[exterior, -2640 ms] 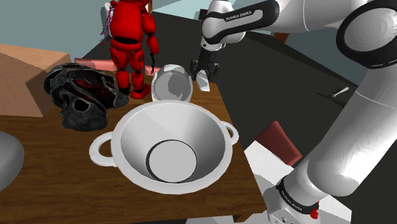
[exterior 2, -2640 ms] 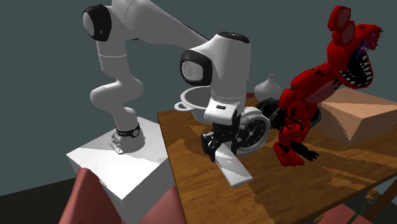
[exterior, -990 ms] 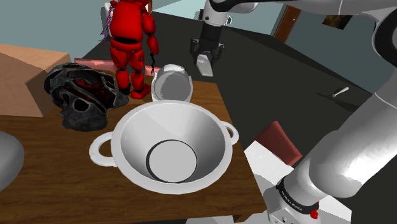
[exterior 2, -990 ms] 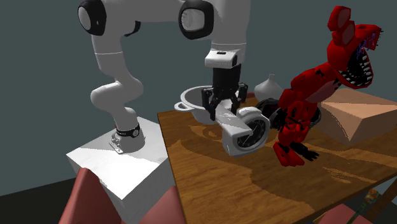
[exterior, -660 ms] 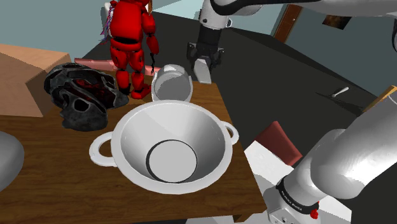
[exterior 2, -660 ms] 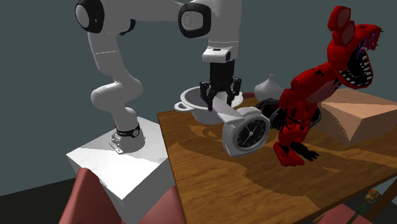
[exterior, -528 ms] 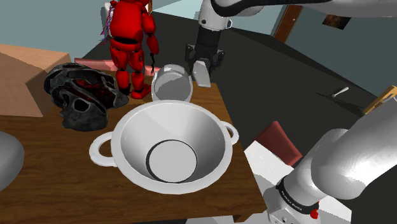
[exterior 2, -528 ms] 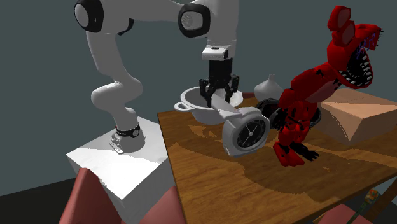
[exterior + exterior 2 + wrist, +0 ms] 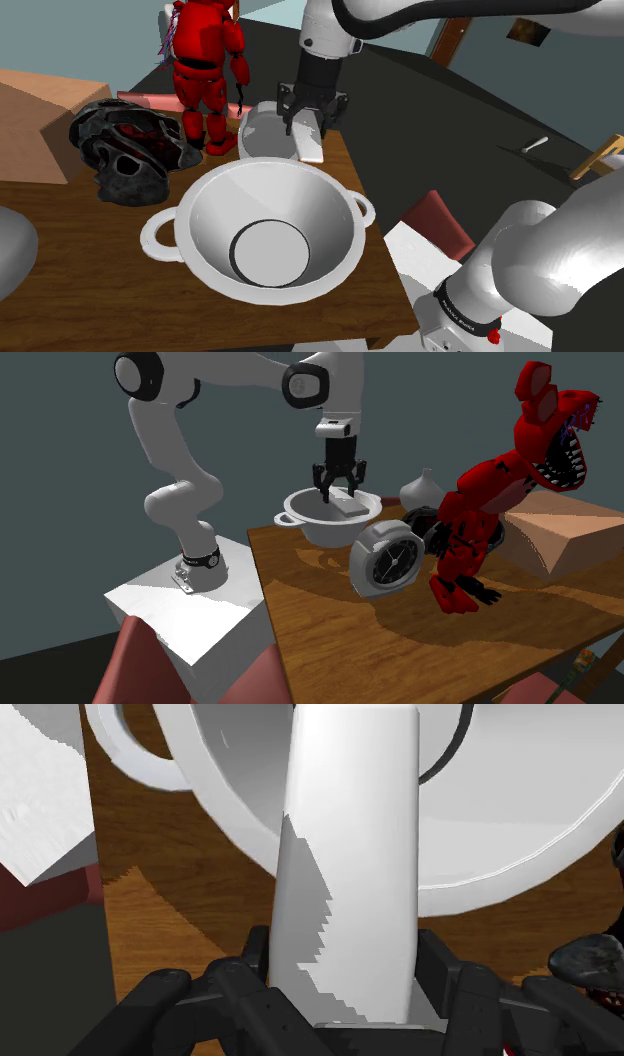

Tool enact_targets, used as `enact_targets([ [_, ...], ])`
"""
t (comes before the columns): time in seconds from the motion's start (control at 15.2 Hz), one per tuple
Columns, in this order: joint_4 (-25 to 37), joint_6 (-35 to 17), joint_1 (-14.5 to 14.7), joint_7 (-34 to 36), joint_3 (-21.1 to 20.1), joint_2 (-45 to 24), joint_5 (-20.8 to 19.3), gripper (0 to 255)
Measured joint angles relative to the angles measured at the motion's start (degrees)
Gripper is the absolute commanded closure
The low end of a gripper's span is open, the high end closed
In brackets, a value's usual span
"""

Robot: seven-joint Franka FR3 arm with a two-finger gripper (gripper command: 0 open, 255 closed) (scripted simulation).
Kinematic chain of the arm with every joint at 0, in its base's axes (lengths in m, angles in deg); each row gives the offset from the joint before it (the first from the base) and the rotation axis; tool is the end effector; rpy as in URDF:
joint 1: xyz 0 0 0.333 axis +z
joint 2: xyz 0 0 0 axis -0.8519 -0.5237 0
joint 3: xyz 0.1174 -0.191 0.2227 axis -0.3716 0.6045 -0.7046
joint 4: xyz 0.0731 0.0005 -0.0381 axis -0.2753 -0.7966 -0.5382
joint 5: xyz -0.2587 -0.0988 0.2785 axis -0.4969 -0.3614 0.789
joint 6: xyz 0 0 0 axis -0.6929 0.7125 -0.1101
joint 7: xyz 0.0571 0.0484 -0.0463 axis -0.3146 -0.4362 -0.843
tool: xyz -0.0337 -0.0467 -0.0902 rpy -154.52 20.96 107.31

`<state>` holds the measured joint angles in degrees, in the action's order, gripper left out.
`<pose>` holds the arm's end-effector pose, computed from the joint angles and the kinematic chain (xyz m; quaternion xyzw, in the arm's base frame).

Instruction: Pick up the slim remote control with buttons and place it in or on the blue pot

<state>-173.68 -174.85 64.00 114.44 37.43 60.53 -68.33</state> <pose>0.4536 0.1554 0.5348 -0.9454 0.3259 -0.0048 0.0026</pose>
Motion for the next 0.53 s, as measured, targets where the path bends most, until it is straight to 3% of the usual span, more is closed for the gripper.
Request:
enact_targets([
  [0.53,-2.6,0.5,4.6,10.4,-7.0,3.6,2.8,255],
])
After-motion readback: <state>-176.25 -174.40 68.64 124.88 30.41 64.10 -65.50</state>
